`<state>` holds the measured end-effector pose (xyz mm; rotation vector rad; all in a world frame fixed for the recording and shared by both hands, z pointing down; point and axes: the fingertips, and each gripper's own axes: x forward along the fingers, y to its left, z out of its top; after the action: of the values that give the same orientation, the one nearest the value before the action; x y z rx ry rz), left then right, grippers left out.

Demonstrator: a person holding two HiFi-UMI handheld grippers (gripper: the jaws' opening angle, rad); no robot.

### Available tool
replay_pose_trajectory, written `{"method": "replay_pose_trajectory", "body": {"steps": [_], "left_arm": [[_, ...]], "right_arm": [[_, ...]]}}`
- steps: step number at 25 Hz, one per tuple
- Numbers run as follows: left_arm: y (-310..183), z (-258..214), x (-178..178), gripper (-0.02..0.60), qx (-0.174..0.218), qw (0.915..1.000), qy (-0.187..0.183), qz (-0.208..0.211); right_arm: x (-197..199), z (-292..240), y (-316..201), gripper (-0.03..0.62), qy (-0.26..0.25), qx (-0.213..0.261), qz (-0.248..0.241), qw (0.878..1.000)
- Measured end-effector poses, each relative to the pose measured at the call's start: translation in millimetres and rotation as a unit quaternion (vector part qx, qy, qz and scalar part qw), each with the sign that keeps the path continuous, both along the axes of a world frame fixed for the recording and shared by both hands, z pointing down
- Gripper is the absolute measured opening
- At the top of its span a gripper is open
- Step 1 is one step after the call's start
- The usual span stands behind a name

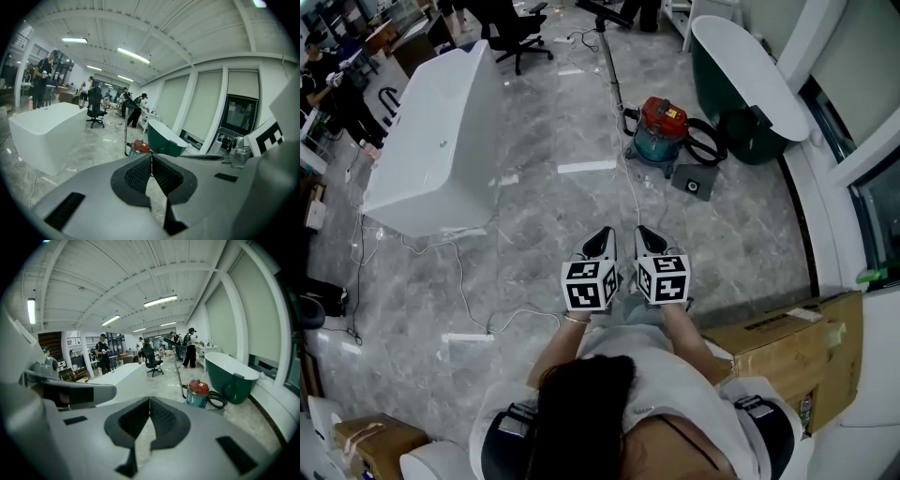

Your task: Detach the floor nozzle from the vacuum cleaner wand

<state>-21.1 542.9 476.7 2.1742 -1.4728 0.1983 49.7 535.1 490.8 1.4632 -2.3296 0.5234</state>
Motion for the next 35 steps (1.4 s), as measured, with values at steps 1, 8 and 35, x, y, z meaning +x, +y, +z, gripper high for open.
{"method": "replay_pose_trajectory", "body": {"steps": [1, 8, 35], "left_arm": [[-5.7, -0.4, 2.3, 0.009, 0.0, 1.0, 0.001, 0.0], [-47.2, -1.0, 23.4, 0.009, 0.001, 0.9999, 0.007, 0.01], [-178.6, -12.0, 89.0, 0.009, 0.013, 0.9994, 0.021, -0.025]], "right_arm": [[2.1, 0.2, -5.9, 0.015, 0.001, 0.0, 0.0, 1.0], [15.9, 1.4, -51.1, 0.015, 0.006, -0.004, 0.004, 1.0], [82.9, -4.4, -180.7, 0.015, 0.027, 0.011, -0.02, 0.999]]}}
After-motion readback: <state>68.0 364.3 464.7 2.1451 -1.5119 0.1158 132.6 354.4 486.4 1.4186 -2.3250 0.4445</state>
